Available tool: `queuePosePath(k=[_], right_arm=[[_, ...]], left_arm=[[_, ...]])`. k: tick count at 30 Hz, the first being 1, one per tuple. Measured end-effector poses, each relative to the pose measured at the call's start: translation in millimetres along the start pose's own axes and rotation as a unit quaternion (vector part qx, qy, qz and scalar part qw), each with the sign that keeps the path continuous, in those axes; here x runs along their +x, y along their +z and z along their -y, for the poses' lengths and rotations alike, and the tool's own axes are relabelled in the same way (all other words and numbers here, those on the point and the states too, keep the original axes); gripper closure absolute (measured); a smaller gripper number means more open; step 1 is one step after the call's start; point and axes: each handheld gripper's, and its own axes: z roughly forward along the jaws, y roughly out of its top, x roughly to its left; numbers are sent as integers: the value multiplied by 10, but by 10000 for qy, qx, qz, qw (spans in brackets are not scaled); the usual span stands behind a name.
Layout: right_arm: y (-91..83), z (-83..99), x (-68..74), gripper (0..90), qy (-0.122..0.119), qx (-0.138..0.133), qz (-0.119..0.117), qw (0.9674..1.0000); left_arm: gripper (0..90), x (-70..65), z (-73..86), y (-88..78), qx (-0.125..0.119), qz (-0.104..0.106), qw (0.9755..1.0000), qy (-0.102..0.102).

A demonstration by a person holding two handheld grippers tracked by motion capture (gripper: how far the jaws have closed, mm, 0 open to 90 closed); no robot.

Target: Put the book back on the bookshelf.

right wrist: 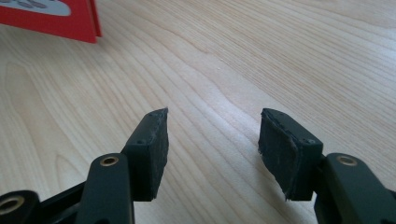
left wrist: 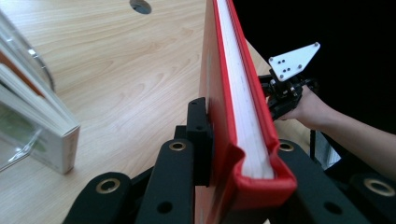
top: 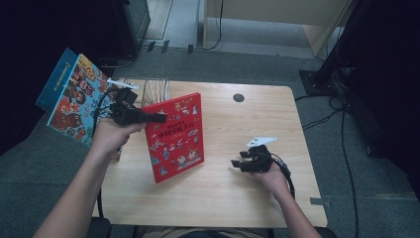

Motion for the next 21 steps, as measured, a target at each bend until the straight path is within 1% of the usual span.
queuePosePath(k=[1,2,5,6,8,9,10,11,12,13,15,16,17,19,20,21], right_arm=[[10,7,-6,428,47,-35,-9,10000],[18,12,-15,428,44,-34,30,10000],[53,24,-33,428,-65,10,131,9999],[68,28,-39,430,-109,1,181,9998],[80,28,-52,431,-146,-56,221,9996],[90,28,-61,431,-176,-99,261,9995],[98,31,-66,430,-198,-142,297,9993],[106,35,-68,429,-232,-180,350,9990],[112,39,-69,429,-294,-209,386,9986],[119,45,-71,429,-440,-224,437,9978],[140,52,-59,419,-738,-237,582,9953],[140,52,-59,419,-738,-237,582,9953],[160,59,-56,397,-726,-309,563,9953],[168,63,-59,387,-746,-352,561,9950],[186,80,-67,349,-780,-464,533,9944],[192,82,-69,344,-777,-484,536,9944]], left_arm=[[796,0,0,0,0,0,10000,0],[796,23,28,-36,-28,-20,10000,-57],[796,36,55,-74,-58,-48,9999,-103],[796,46,80,-118,-94,-109,9998,-138],[796,52,94,-142,-109,-128,9997,-160],[796,69,126,-201,-161,-190,9995,-215],[796,77,140,-230,-152,-204,9994,-227],[796,80,152,-249,-195,-229,9992,-254],[796,86,166,-276,-195,-233,9992,-274],[796,93,187,-307,-236,-266,9989,-307],[796,107,214,-353,-246,-310,9986,-345],[796,107,214,-353,-246,-310,9986,-345],[796,127,248,-418,-291,-371,9981,-395],[796,136,264,-448,-333,-398,9978,-422],[796,154,297,-514,-396,-453,9970,-479],[796,154,297,-514,-396,-453,9970,-479]])
